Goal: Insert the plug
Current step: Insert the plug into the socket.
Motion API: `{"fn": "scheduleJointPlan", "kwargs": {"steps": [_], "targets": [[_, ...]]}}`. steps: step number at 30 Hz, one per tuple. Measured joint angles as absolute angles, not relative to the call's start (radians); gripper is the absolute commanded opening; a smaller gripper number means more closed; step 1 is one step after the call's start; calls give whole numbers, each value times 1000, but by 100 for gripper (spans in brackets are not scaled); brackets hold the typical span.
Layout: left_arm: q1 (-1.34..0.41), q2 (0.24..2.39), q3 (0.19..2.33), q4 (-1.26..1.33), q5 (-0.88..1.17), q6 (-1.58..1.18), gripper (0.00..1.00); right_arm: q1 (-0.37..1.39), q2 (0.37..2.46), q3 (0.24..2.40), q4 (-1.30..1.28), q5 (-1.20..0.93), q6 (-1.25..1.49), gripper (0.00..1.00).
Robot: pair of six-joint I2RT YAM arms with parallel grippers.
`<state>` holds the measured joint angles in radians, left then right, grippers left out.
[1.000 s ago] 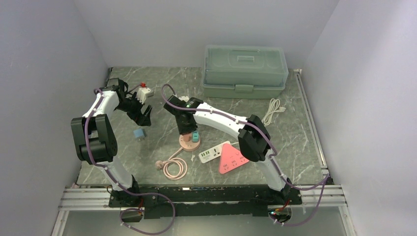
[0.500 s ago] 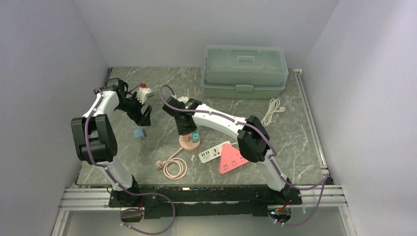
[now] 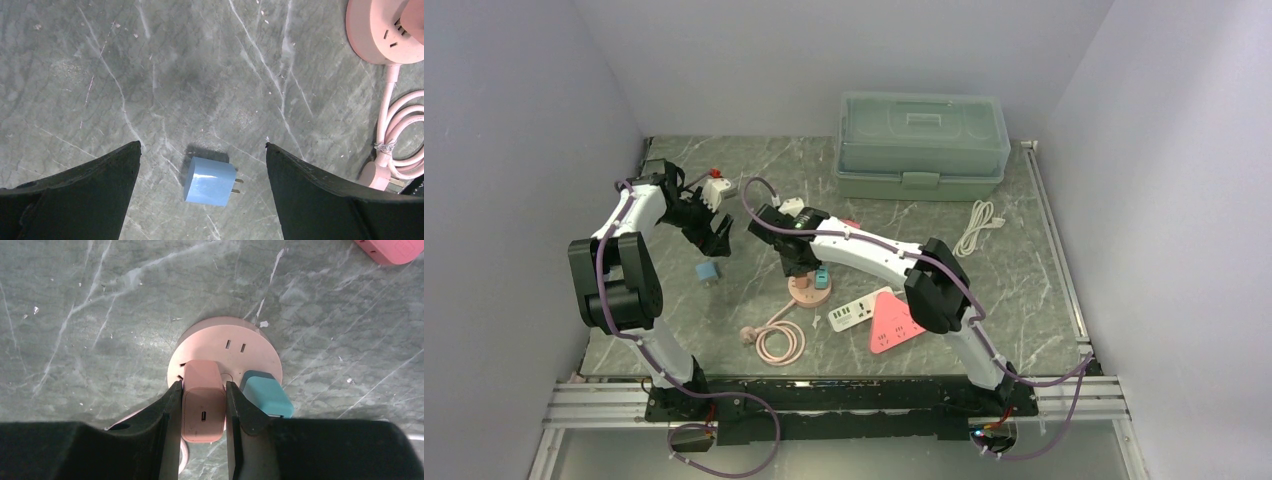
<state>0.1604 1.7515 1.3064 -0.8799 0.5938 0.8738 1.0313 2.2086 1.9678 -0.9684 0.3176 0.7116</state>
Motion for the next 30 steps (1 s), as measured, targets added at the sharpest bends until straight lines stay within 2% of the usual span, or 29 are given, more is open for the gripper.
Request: {"fn": "scheduleJointPlan", "kwargs": {"steps": [30], "targets": [[162,1752,1307,-900,597,878,100,1061,2209,1904,-919,394,779,0]]}}
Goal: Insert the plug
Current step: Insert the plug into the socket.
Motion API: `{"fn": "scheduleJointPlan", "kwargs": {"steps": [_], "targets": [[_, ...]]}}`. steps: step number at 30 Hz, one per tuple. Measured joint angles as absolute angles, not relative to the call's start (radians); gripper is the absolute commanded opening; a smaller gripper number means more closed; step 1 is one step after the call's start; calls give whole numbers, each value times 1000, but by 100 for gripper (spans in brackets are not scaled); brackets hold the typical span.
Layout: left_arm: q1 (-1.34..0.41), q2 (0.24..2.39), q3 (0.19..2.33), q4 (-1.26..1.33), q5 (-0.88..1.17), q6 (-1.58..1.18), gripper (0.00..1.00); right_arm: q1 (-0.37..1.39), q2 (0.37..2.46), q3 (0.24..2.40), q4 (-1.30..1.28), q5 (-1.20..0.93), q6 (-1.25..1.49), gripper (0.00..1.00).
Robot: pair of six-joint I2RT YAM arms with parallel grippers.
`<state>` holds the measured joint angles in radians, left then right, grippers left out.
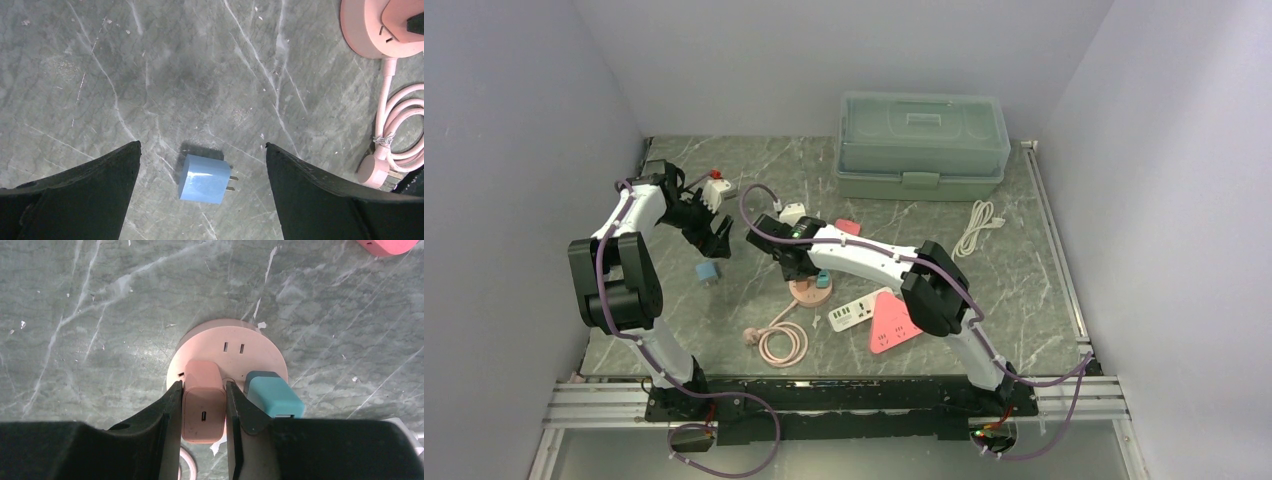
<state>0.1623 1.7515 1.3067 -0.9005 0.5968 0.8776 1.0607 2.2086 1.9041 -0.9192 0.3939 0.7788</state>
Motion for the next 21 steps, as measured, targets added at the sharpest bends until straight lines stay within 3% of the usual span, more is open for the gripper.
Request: {"fn": "scheduleJointPlan", "kwargs": {"steps": [21], "targets": [[169,1752,1357,-930,591,873,100,1097,2186,1811,-821,479,759,0]]}}
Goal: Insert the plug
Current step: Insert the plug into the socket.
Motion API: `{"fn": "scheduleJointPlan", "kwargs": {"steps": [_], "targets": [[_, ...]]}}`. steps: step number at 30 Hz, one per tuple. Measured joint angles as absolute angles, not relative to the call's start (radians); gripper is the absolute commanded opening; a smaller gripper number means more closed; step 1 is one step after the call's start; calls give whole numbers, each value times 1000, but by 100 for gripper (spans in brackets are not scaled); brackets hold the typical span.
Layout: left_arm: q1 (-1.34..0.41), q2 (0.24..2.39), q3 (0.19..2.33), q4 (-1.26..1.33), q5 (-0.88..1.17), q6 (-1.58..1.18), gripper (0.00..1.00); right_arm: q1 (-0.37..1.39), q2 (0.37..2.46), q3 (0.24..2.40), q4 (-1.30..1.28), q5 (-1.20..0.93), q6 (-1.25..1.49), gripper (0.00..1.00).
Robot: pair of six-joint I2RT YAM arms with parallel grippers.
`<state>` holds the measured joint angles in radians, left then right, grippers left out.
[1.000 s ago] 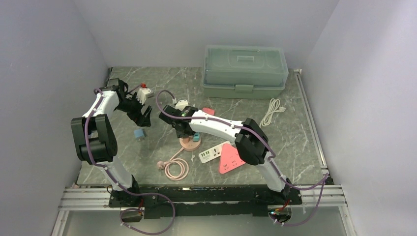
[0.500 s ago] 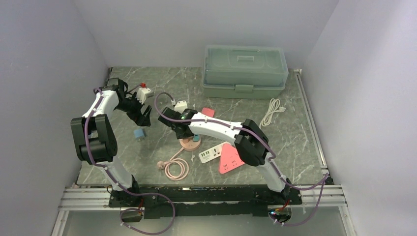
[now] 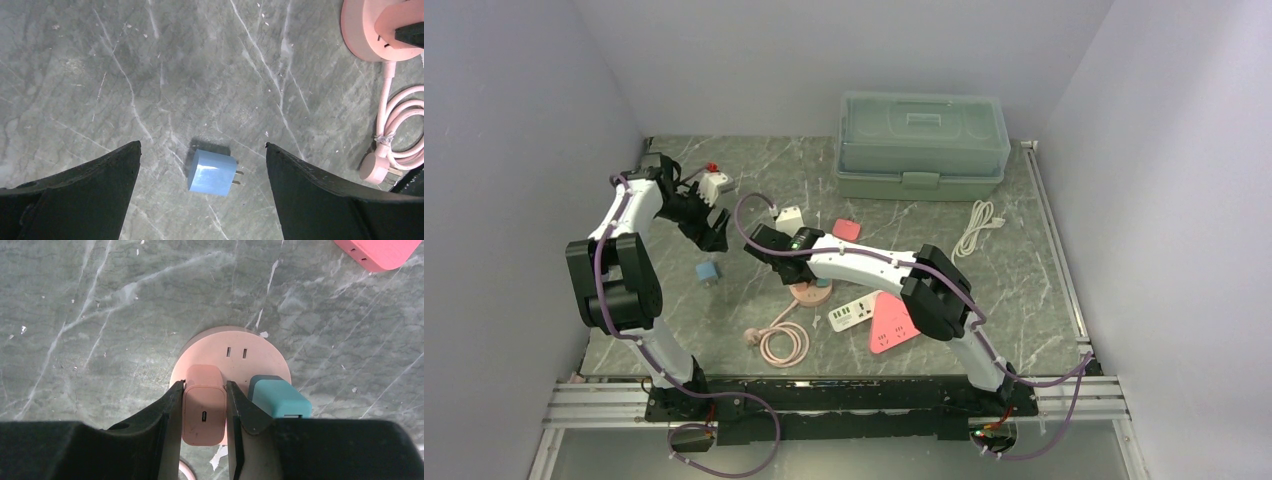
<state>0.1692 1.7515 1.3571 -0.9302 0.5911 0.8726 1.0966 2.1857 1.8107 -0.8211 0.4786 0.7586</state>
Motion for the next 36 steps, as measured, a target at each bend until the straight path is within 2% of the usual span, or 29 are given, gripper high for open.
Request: {"fn": "scheduleJointPlan", "kwargs": {"steps": [5,10,12,14,17,27,36], "targets": [[176,1752,1414,-971,580,870,100,1096,2180,1809,-810,474,744,19],[189,1751,1425,-999,555,873,100,1092,2179,1814,-805,461,727,43],[194,1749,1425,-1022,542,875,100,1089,2186,1829,-809,440,718,56],[198,1744,1426,-1042,530,877,100,1085,2215,1837,-824,402,712,77],[205,1725,1426,-1079,513,882,100,1082,2252,1890,-837,360,696,98],[215,1668,1323,-1126,432,922,100,1056,2232,1961,-891,305,634,100],[215,1766,1302,-1021,353,622,100,1041,2112,2016,-896,276,597,100]]}}
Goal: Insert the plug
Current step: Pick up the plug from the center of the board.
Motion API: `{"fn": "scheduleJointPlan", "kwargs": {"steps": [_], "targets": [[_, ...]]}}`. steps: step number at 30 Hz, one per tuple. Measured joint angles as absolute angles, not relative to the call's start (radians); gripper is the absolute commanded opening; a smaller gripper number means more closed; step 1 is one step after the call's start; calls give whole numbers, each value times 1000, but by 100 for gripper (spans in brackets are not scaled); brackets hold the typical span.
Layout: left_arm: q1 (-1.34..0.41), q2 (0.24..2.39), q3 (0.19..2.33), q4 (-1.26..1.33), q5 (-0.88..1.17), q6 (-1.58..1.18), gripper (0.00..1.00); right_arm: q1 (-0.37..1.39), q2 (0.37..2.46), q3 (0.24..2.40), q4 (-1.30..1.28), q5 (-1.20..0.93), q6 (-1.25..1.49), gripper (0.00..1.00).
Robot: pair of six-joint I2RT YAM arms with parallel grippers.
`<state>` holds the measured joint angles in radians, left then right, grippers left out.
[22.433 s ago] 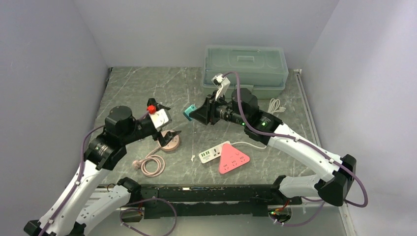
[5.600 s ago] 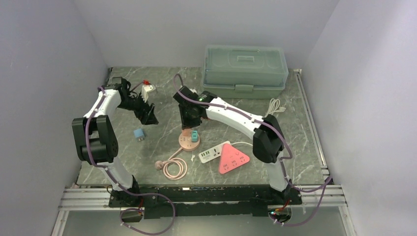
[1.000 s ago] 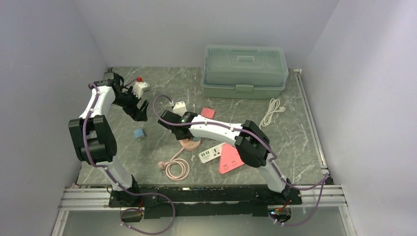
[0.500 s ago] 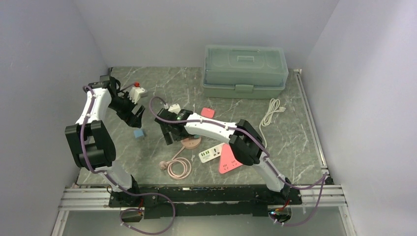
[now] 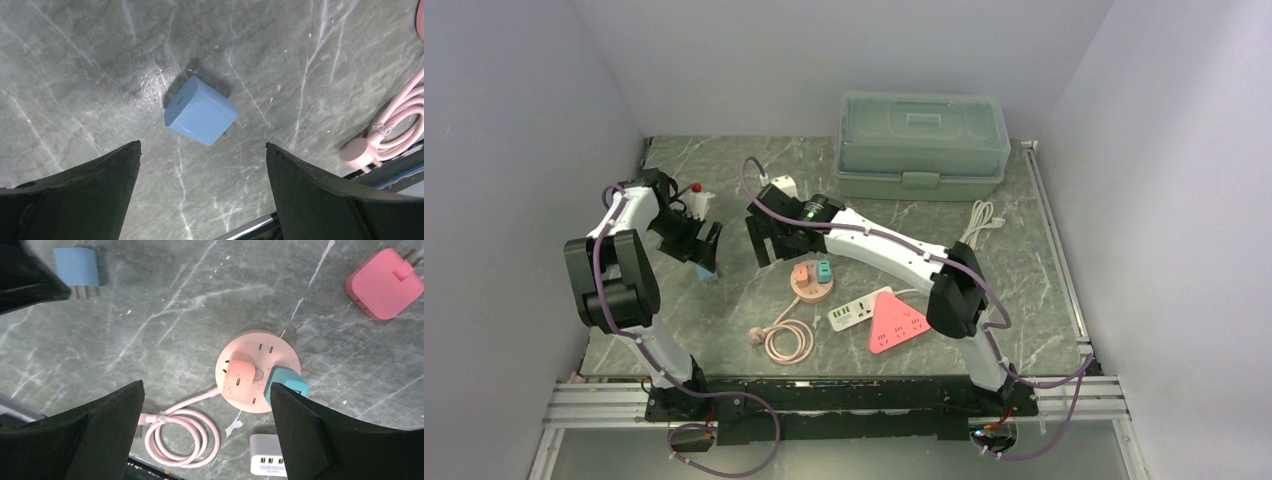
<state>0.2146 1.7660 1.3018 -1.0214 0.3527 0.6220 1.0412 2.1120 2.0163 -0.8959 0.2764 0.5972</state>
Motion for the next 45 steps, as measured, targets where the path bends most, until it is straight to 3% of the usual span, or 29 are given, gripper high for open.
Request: {"fn": "scheduleJointPlan", "kwargs": {"steps": [9,12,16,18,23,27,29,30,32,33,42,45], "targets": [[171,1805,1283,-953,274,453,97,1039,2025,1976,-867,278,582,100],[155,1830,1272,-923,247,438,82,1032,1991,1913,-854,279,582,100],[141,1839,1258,-890,212,425,53,1025,1959,1848,-838,283,585,100],[136,1839,1255,-874,197,425,45,1021,1944,1819,-828,285,587,100],[123,1837,1255,-859,184,426,36,1015,1914,1768,-804,286,595,100],[117,1834,1255,-857,182,432,39,1011,1909,1752,-790,287,598,100],[114,1831,1253,-857,187,439,46,1008,1906,1740,-780,287,599,100],[113,1827,1249,-857,193,448,58,1007,1900,1729,-777,287,602,100],[110,1819,1238,-859,205,463,96,1004,1886,1707,-774,287,605,100],[107,1816,1230,-862,206,468,99,1001,1877,1694,-772,287,606,100],[83,1758,1143,-857,108,450,99,978,1827,1644,-739,287,616,100],[83,1742,1133,-850,104,441,84,978,1822,1631,-731,287,620,100]]}}
